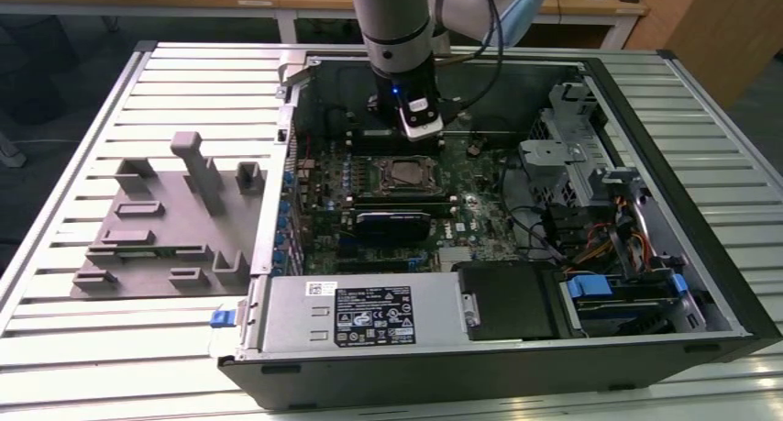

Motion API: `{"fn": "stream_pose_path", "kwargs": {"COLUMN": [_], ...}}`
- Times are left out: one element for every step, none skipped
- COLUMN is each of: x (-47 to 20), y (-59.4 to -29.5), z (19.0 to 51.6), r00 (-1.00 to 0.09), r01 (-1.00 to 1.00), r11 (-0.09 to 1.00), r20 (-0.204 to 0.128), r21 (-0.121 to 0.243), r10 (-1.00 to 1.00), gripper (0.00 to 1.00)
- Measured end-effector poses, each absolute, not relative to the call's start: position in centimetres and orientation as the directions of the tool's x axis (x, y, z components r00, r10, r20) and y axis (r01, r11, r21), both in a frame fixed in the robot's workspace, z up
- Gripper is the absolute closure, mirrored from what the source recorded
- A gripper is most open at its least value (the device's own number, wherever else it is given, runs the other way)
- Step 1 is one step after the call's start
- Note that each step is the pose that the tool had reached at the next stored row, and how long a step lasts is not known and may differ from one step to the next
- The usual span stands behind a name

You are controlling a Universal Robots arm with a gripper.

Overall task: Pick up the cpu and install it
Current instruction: 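Install the first cpu locking lever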

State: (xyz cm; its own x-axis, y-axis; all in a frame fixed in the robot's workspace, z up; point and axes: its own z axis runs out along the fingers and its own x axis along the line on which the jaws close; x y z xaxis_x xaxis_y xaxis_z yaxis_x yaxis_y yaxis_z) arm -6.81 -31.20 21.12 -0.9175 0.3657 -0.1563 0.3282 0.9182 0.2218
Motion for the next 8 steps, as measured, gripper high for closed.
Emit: {"fn": "stream_pose_path", "kwargs": {"x": [-6.81,-6.78,-6.75,-6.72,-6.68,-6.65,-6.61,-6.58], "y": [-31.20,-31.20,-31.20,-31.20,-31.20,-31.20,-31.20,-31.20], "z": [21.12,21.11,21.10,21.09,21.09,21.09,21.08,21.08], "r00": [-0.917,-0.918,-0.918,-0.919,-0.919,-0.920,-0.920,-0.921], "r01": [0.328,0.329,0.329,0.330,0.331,0.331,0.332,0.332], "r11": [0.918,0.920,0.921,0.923,0.925,0.926,0.928,0.930], "r20": [-0.157,-0.158,-0.158,-0.158,-0.158,-0.158,-0.158,-0.158], "r21": [0.221,0.214,0.206,0.198,0.189,0.179,0.169,0.158], "r10": [0.366,0.364,0.363,0.362,0.361,0.359,0.358,0.356], "gripper": [0.89,0.89,0.89,0.89,0.89,0.89,0.89,0.89]}}
